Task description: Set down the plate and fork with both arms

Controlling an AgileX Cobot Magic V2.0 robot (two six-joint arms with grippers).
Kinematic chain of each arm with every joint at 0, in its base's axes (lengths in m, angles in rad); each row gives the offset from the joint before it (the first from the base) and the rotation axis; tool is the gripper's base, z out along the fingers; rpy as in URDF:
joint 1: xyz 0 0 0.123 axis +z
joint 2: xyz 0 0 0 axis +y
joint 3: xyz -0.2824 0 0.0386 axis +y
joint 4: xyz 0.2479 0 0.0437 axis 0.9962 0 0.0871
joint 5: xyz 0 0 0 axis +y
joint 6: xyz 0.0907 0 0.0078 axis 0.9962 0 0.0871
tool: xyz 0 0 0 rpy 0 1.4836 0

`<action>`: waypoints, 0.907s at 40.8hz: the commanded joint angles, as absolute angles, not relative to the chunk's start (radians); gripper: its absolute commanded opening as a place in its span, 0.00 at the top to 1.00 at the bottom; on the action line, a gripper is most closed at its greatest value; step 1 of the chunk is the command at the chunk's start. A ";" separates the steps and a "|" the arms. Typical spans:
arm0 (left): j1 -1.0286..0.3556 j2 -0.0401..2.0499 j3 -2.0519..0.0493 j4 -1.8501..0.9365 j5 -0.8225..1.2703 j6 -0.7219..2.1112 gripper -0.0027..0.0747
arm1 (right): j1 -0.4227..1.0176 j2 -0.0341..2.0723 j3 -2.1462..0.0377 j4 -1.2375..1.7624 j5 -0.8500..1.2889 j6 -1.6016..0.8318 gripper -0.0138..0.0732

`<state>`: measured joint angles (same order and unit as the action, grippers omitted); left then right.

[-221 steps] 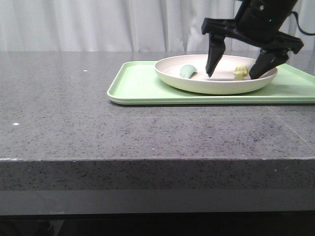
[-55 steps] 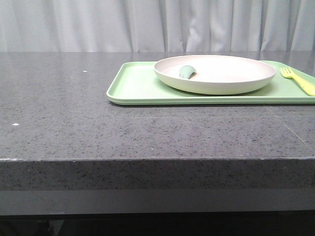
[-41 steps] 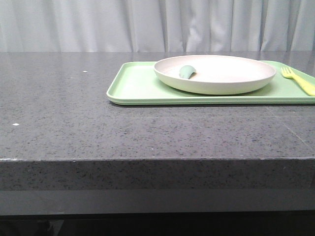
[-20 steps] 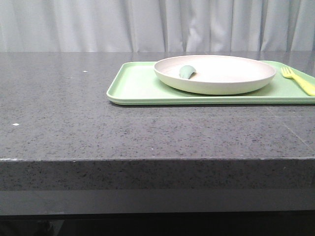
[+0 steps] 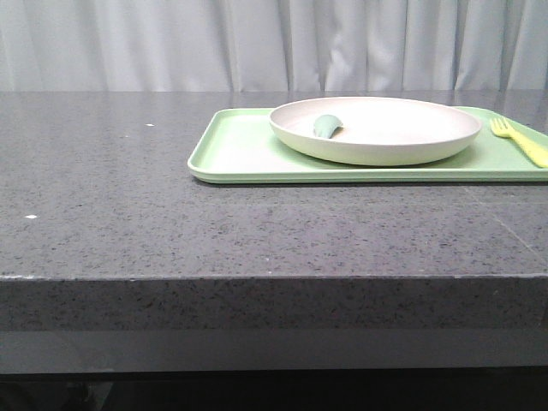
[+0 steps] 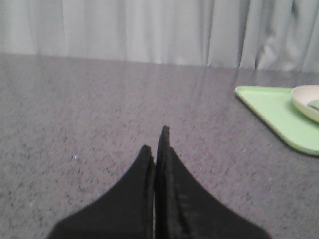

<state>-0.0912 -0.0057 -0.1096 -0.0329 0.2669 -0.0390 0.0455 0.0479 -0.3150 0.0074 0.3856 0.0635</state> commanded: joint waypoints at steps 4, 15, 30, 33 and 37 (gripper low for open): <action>-0.057 -0.029 -0.054 -0.036 0.175 -0.037 0.99 | 0.044 0.060 -0.341 0.000 0.300 0.056 0.92; -0.052 -0.029 0.008 -0.036 0.110 -0.037 0.99 | 0.044 0.060 -0.341 0.000 0.300 0.056 0.92; -0.052 -0.027 0.008 -0.036 0.110 -0.037 0.99 | 0.044 0.060 -0.341 0.000 0.300 0.056 0.92; -0.052 -0.027 0.008 -0.036 0.110 -0.037 0.99 | 0.044 0.060 -0.341 0.000 0.300 0.056 0.92; -0.052 -0.027 0.008 -0.036 0.110 -0.037 0.99 | 0.044 0.060 -0.341 0.000 0.300 0.056 0.92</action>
